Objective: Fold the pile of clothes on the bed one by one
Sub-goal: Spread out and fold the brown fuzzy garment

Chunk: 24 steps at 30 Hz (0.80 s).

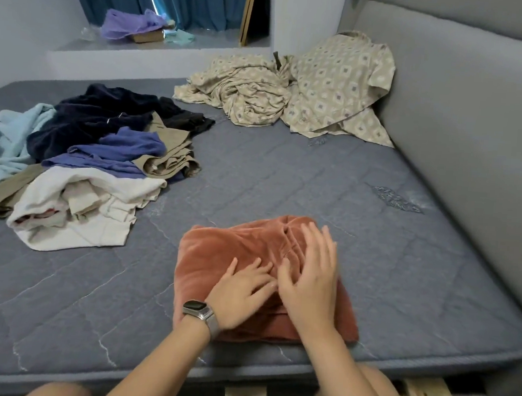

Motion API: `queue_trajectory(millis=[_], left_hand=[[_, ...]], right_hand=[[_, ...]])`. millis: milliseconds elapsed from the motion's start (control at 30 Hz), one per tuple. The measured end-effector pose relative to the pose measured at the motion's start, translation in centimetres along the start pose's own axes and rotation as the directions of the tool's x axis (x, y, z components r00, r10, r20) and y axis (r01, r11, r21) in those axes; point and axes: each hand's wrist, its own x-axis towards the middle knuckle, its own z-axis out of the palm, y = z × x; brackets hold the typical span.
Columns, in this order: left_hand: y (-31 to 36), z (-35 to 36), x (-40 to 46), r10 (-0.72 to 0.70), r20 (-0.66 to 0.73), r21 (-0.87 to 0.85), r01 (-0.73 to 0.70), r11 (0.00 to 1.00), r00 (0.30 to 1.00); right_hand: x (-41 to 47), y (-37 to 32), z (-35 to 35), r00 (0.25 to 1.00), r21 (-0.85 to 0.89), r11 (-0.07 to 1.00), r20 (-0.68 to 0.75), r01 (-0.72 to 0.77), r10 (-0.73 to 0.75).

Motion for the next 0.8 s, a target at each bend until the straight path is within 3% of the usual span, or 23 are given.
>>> queue_trajectory(millis=[33, 100, 200, 267, 367, 533, 667, 800], left_hand=[[-0.4, -0.6, 0.1, -0.01, -0.107, -0.079, 0.001, 0.997, 0.994], [-1.2, -1.5, 0.3, -0.033, -0.361, 0.0, 0.035, 0.999, 0.932], [-2.5, -1.6, 0.4, -0.115, -0.455, 0.316, 0.281, 0.906, 0.883], [-3.6, -0.7, 0.5, -0.198, -0.411, 0.395, 0.37, 0.841, 0.89], [-5.3, 0.3, 0.9, -0.316, -0.334, 0.326, 0.423, 0.845, 0.888], [-5.6, 0.8, 1.1, -0.322, -0.345, 0.335, 0.436, 0.835, 0.881], [-6.0, 2.0, 1.1, -0.339, -0.377, 0.323, 0.465, 0.824, 0.862], [-6.0, 2.0, 1.5, -0.391, -0.318, 0.299, 0.483, 0.823, 0.864]], right_hand=[[0.3, 0.2, 0.7, 0.986, -0.038, 0.989, 0.099, 0.14, -0.136], [0.5, -0.1, 2.2, 0.914, -0.09, 0.942, 0.285, 0.324, -0.287], [-0.2, 0.6, 4.7, 0.818, -0.278, 0.865, 0.529, 0.417, -0.224], [-0.2, 1.7, 5.7, 0.822, -0.375, 0.863, 0.564, 0.338, -0.076], [0.3, 3.0, 6.5, 0.857, -0.431, 0.868, 0.515, 0.246, 0.013], [0.6, 3.8, 7.2, 0.926, -0.518, 0.855, 0.332, 0.022, 0.178], [1.1, 4.9, 7.8, 0.83, -0.459, 0.887, 0.479, -0.042, 0.287], [2.1, 5.9, 7.4, 0.765, -0.363, 0.928, 0.573, -0.087, 0.296]])
